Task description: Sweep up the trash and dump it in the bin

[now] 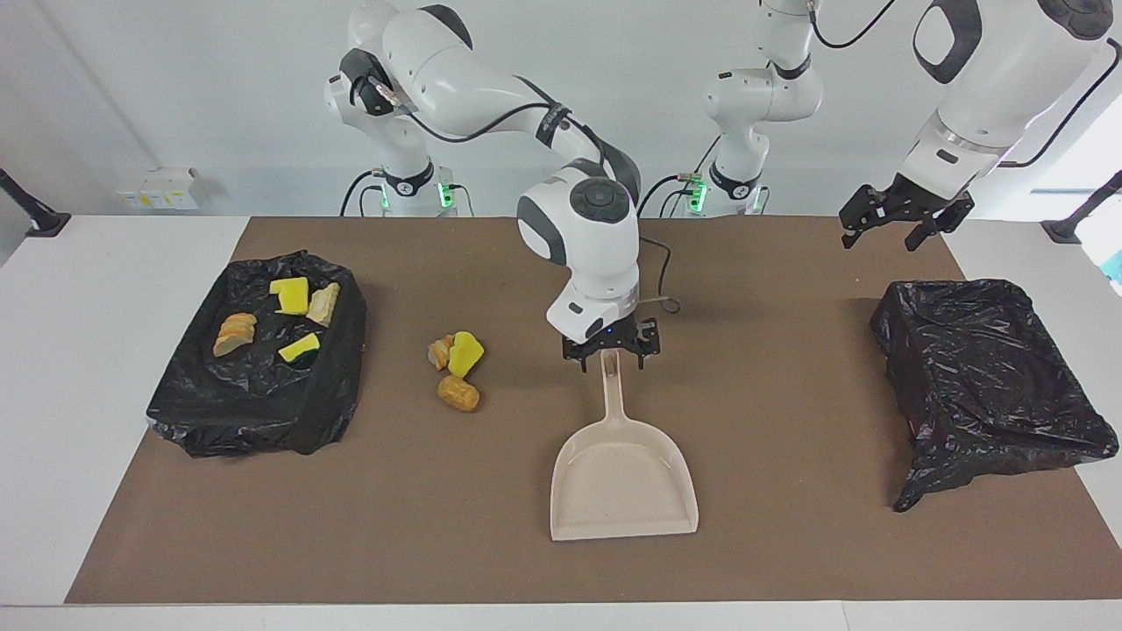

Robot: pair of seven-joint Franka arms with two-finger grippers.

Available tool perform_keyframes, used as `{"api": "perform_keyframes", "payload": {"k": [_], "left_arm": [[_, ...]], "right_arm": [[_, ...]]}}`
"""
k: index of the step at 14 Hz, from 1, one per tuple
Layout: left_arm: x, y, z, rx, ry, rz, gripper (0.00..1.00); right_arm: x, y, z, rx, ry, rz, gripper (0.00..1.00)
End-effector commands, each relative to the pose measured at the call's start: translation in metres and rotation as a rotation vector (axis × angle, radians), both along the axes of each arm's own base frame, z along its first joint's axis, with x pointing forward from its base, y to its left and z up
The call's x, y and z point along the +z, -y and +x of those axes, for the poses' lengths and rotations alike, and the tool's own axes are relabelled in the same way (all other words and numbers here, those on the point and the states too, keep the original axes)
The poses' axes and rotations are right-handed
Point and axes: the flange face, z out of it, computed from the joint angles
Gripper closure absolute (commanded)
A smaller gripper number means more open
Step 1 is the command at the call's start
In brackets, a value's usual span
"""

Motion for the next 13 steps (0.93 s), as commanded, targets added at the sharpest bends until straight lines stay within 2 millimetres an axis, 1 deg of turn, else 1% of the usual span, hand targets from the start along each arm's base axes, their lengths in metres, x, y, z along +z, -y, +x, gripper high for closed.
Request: {"api": "perform_keyframes", "payload": {"k": [1, 2, 3, 4, 5, 6, 8, 9, 10, 12, 13], "left_arm": [[0.0, 0.001, -0.007, -0.003, 0.013, 0.011, 0.0], [-0.003, 0.005, -0.003, -0.001, 0.03, 0.011, 0.0], [-0.006, 0.012, 0.003, -0.004, 0.051, 0.01, 0.0], [-0.014, 0.025, 0.008, -0.019, 0.05, 0.009, 0.0], [-0.022, 0.044, 0.013, -0.031, 0.045, 0.009, 0.0], [-0.029, 0.057, 0.019, -0.015, 0.037, 0.011, 0.0], [-0.04, 0.08, 0.025, -0.004, 0.022, 0.018, 0.0], [-0.049, 0.09, 0.026, -0.018, 0.007, 0.019, 0.0], [-0.057, 0.103, 0.03, -0.022, -0.005, 0.023, 0.0], [-0.079, 0.144, 0.044, -0.033, -0.033, 0.053, 0.0], [-0.084, 0.167, 0.051, -0.039, -0.032, 0.067, 0.0]], "right_arm": [[0.052, 0.009, -0.046, 0.046, -0.05, -0.011, 0.0], [0.058, 0.008, -0.066, 0.038, -0.068, -0.013, 0.0], [0.058, 0.005, -0.089, 0.02, -0.106, 0.002, 0.0], [0.054, 0.0, -0.109, 0.002, -0.138, 0.015, 0.0], [0.05, -0.011, -0.136, -0.006, -0.157, 0.015, 0.0], [0.045, -0.013, -0.153, -0.021, -0.165, 0.019, 0.0], [0.024, -0.01, -0.192, -0.031, -0.178, 0.046, 0.0], [0.006, -0.014, -0.211, -0.021, -0.183, 0.047, 0.0], [-0.013, -0.02, -0.224, -0.01, -0.181, 0.043, 0.0], [-0.047, -0.031, -0.25, -0.019, -0.185, 0.035, 0.0], [-0.061, -0.031, -0.258, -0.019, -0.185, 0.031, 0.0]]}}
